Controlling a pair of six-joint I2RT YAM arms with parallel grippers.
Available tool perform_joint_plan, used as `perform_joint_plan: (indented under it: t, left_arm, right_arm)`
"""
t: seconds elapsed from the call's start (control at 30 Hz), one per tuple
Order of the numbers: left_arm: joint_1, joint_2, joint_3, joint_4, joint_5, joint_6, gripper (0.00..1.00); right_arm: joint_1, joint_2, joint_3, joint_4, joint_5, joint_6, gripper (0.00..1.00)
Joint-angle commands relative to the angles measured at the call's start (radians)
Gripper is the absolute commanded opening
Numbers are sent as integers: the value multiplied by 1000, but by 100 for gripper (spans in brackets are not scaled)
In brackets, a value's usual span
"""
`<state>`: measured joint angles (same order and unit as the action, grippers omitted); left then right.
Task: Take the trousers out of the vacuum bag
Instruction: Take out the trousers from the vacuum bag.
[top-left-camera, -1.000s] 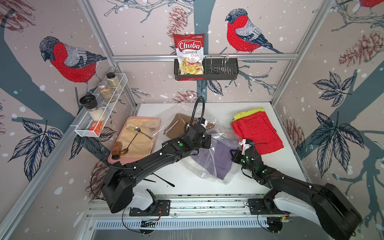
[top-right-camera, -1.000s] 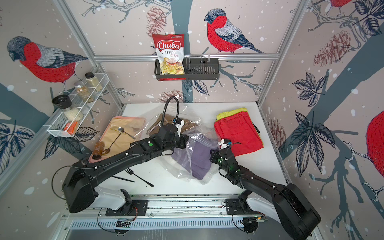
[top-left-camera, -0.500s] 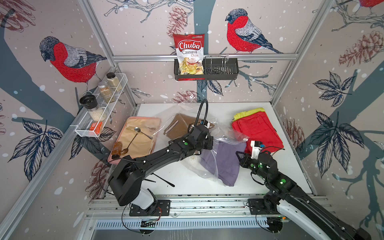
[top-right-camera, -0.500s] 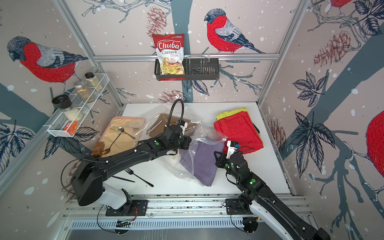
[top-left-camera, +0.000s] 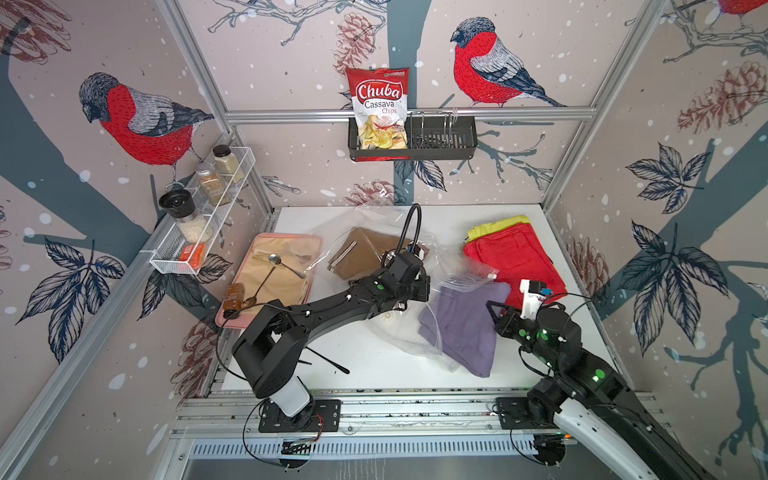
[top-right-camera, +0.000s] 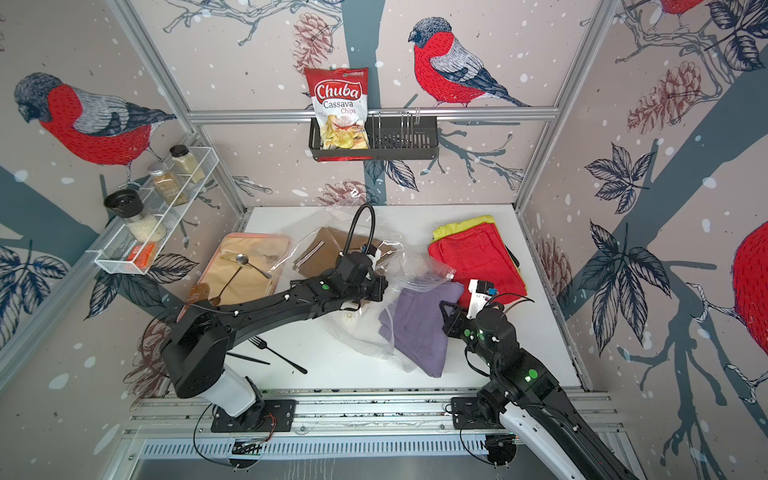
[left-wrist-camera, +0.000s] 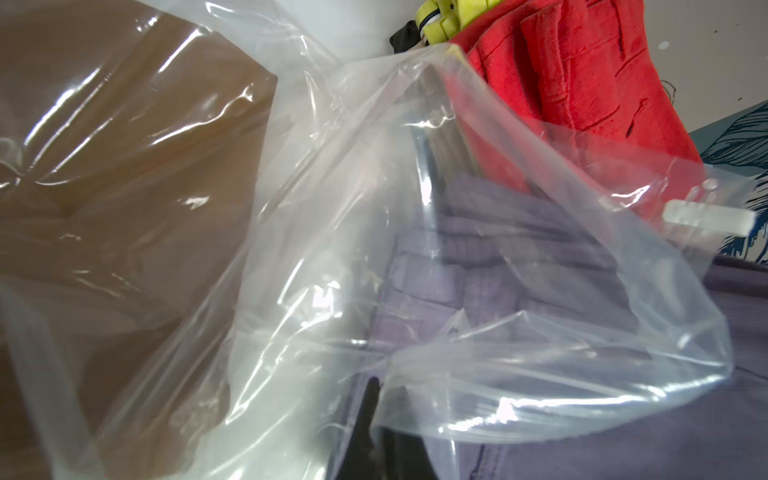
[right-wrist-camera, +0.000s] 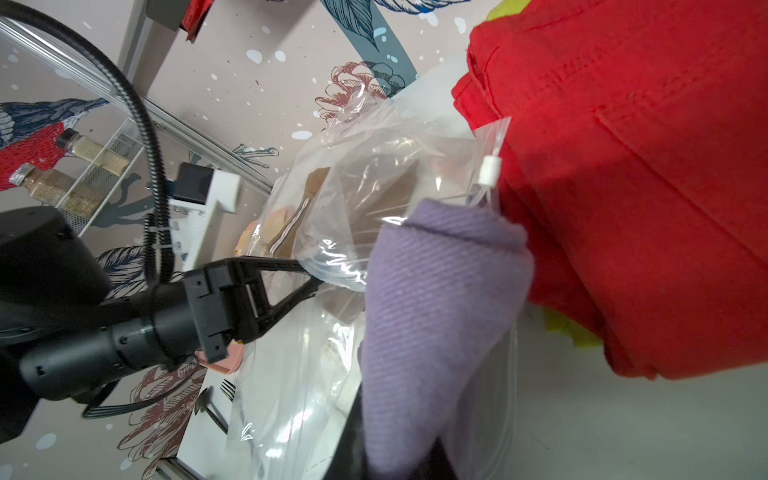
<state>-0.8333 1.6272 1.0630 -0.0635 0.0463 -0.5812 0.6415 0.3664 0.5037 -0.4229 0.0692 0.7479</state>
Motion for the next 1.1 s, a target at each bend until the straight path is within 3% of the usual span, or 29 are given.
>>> perform_joint_plan:
  t: [0.0, 0.17, 0.6, 1.07]
  left_arm:
    - [-4, 25, -15, 47, 5, -11, 15]
    - [-1, 84, -56, 81, -8, -21, 27]
    - [18, 202, -140, 170, -52, -65, 27]
    - [145, 101, -277, 123, -127, -29, 26]
  right_arm:
    - [1, -16, 60, 13, 50, -37, 0]
    - [1, -17, 135, -23, 91, -60, 0]
    - [2, -8, 297, -81, 150, -116, 0]
    - [1, -7, 358, -98, 165, -134, 0]
